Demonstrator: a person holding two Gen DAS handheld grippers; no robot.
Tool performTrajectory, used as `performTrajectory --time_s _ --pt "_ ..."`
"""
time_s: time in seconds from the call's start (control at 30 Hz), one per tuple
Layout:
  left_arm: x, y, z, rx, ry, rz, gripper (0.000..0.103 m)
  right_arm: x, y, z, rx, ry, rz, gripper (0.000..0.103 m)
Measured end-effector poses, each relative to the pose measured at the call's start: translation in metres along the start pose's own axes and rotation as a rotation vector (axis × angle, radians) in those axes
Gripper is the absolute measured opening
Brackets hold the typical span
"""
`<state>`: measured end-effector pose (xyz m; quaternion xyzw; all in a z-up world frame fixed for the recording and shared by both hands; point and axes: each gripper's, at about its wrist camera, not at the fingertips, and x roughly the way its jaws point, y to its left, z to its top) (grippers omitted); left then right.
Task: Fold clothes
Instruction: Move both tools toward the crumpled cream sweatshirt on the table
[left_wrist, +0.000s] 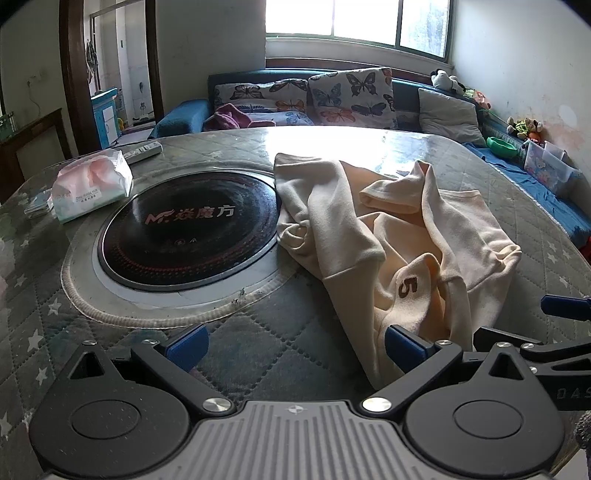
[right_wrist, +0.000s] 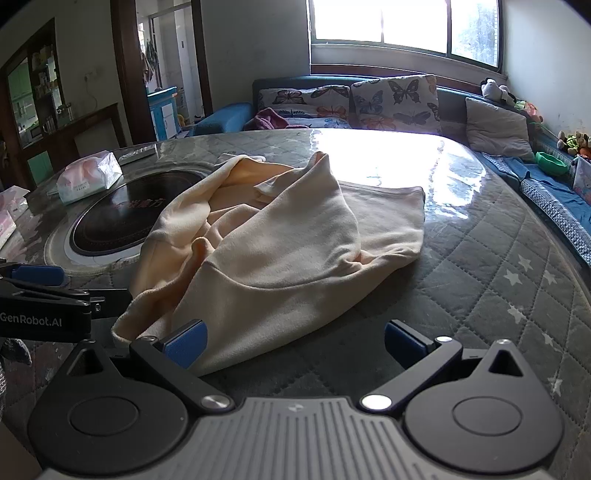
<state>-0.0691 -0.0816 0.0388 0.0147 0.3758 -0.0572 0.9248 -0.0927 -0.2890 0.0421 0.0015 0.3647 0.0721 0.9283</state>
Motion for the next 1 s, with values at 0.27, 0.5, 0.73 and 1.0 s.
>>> performTrajectory --time_s 0.27,0.5,0.73,1.0 --pt "0.001 0.0 0.002 -0.001 0.002 -0.004 0.103 0.003 0.002 0.003 -0.005 0.001 0.004 0.103" --pt "0.002 -0.001 0.004 0.0 0.002 -0.004 0.103 0.005 0.002 0.005 -0.008 0.001 0.007 0.103" --pt "0.004 -0.002 0.006 0.007 0.003 -0.004 0.103 0.006 0.002 0.009 -0.007 -0.002 0.009 0.103" --pt "0.007 -0.002 0.01 0.008 0.003 -0.004 0.103 0.009 0.002 0.012 -0.008 -0.002 0.012 0.103"
